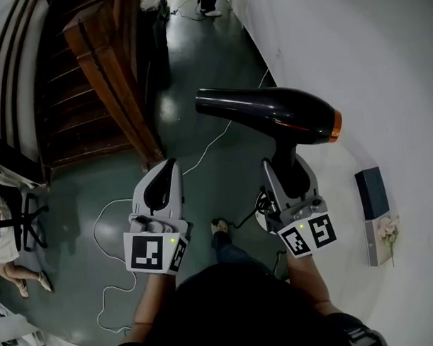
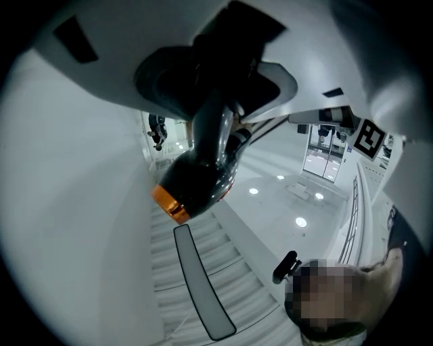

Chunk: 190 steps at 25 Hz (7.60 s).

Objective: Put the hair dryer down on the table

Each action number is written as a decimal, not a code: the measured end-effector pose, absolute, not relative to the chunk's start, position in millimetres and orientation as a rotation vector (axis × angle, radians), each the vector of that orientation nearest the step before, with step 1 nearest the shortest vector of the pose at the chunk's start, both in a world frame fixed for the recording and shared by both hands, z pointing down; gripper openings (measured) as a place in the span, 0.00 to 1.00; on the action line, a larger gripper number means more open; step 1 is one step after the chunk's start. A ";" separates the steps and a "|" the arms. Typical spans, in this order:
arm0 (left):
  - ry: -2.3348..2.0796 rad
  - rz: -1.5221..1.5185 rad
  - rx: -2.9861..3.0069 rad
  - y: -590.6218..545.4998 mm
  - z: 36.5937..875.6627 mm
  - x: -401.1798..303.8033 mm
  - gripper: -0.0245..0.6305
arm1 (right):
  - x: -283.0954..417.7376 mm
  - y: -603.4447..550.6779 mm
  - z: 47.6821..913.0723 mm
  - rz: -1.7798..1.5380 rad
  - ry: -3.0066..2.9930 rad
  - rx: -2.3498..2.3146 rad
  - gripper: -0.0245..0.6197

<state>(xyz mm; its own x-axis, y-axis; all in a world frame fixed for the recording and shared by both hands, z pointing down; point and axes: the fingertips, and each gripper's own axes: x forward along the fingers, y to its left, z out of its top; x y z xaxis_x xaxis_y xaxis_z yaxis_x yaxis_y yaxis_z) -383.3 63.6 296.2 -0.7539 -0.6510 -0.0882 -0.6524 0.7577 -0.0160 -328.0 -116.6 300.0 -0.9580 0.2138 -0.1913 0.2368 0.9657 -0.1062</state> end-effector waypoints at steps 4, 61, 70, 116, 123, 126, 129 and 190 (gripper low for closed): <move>2.819 0.033 -1.105 57.9 282.6 -382.9 0.06 | -323.0 -118.9 289.3 -0.155 2.933 0.311 0.37; 1.870 0.162 -2.456 -138.2 318.4 -223.7 0.06 | -28.5 -154.3 307.7 -0.038 2.706 -1.236 0.37; 1.805 0.142 -2.522 -143.6 312.8 -208.4 0.06 | -22.6 -153.0 315.6 -0.109 2.700 -1.279 0.37; 2.039 -0.268 -2.555 -273.5 393.6 -168.7 0.06 | -13.0 -322.2 627.9 -1.159 2.935 -1.190 0.37; 2.050 -0.280 -2.559 -275.0 397.6 -171.4 0.06 | -12.4 -323.3 646.1 -1.288 2.874 -1.177 0.37; 2.051 -0.283 -2.563 -274.9 397.8 -172.1 0.06 | -11.0 -323.9 655.3 -1.384 2.826 -1.168 0.37; 2.053 -0.294 -2.581 -273.7 400.4 -171.1 0.05 | -5.3 -323.1 668.0 -1.477 2.787 -1.222 0.37; 1.865 0.047 -2.353 -167.7 255.1 -78.7 0.05 | 83.4 -213.2 257.6 0.205 2.692 -1.532 0.06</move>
